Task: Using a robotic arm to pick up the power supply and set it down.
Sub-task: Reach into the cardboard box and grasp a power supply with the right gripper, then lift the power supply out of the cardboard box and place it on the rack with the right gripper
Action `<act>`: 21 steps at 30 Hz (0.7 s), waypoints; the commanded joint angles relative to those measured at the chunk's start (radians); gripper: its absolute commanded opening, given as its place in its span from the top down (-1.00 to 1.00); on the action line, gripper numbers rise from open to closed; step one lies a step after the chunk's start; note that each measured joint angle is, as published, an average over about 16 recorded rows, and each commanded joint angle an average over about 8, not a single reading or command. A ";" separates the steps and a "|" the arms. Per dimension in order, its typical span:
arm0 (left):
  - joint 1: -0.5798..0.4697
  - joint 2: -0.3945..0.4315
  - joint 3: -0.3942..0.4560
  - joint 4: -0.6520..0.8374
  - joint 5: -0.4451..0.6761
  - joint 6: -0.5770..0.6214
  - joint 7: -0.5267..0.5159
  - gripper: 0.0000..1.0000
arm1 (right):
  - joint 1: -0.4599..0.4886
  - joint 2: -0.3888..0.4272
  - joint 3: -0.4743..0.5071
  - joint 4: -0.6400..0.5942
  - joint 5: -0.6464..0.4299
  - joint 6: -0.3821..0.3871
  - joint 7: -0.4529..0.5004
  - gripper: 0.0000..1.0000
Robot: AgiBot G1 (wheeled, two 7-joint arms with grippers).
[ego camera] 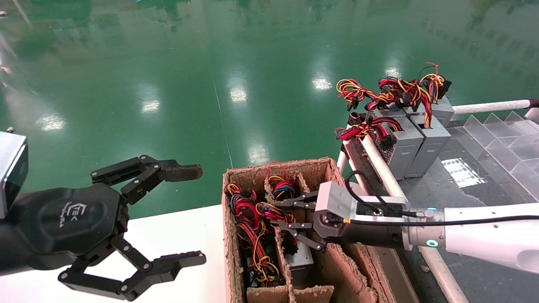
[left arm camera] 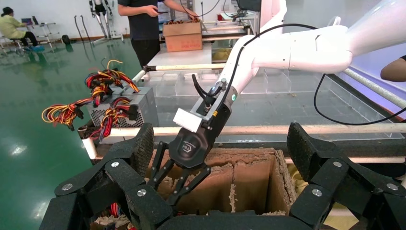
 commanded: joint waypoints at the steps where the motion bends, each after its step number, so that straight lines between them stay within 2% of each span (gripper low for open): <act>1: 0.000 0.000 0.000 0.000 0.000 0.000 0.000 -1.00 | -0.009 -0.002 0.001 0.010 -0.005 0.016 -0.013 1.00; 12: 0.000 0.000 0.000 0.000 0.000 0.000 0.000 -1.00 | -0.045 -0.003 0.016 0.049 -0.003 0.072 -0.039 1.00; 21: 0.000 0.000 0.000 0.000 0.000 0.000 0.000 -1.00 | -0.077 0.045 0.063 0.132 0.058 0.078 -0.033 1.00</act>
